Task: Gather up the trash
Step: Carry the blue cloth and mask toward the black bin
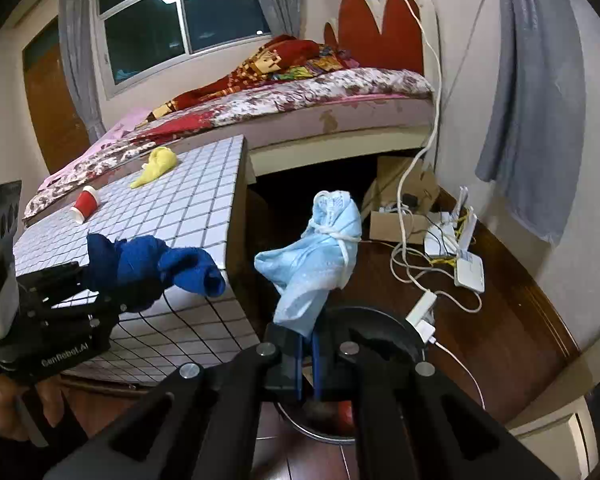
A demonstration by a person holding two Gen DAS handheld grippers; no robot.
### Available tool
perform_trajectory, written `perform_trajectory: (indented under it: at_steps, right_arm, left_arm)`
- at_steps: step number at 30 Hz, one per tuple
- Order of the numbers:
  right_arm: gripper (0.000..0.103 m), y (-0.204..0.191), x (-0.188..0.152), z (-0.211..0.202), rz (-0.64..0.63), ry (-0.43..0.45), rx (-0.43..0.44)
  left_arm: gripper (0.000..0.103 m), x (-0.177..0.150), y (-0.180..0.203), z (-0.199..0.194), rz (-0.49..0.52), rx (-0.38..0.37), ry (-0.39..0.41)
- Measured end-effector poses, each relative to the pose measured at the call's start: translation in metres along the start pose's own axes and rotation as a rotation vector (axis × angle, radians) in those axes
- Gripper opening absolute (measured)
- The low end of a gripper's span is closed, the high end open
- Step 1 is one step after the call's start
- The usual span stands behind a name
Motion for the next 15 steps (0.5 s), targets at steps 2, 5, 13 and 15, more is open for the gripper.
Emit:
perform_trajectory:
  at_steps: [2,5,13,15]
  right_arm:
    - [0.004,0.007,-0.005,0.001,0.001,-0.011,-0.007]
    - [0.004,0.019,-0.019,0.005,0.002,-0.045,-0.031]
    - [0.004,0.050,-0.062,0.025,0.022,-0.157,-0.083]
    - [0.004,0.058,-0.072,0.033,0.028,-0.184,-0.096]
  left_arm:
    - [0.039,-0.006,0.007,0.007,-0.001,-0.014,-0.018]
    - [0.039,-0.013,0.016,0.016,-0.003,-0.028,-0.039]
    - [0.039,-0.038,0.038,0.047,-0.011,-0.061,-0.118]
    - [0.039,-0.043,0.043,0.054,-0.016,-0.068,-0.137]
Point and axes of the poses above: each gripper's, at about its wrist camera, not at the fingertips, and z roughly the way its jaws point, y to its right, x to its top, the point moved 9 cm from there along z, roughly the way its jaws point, and after that the axes turned 1 degree about -x, right-handed, at the moved point
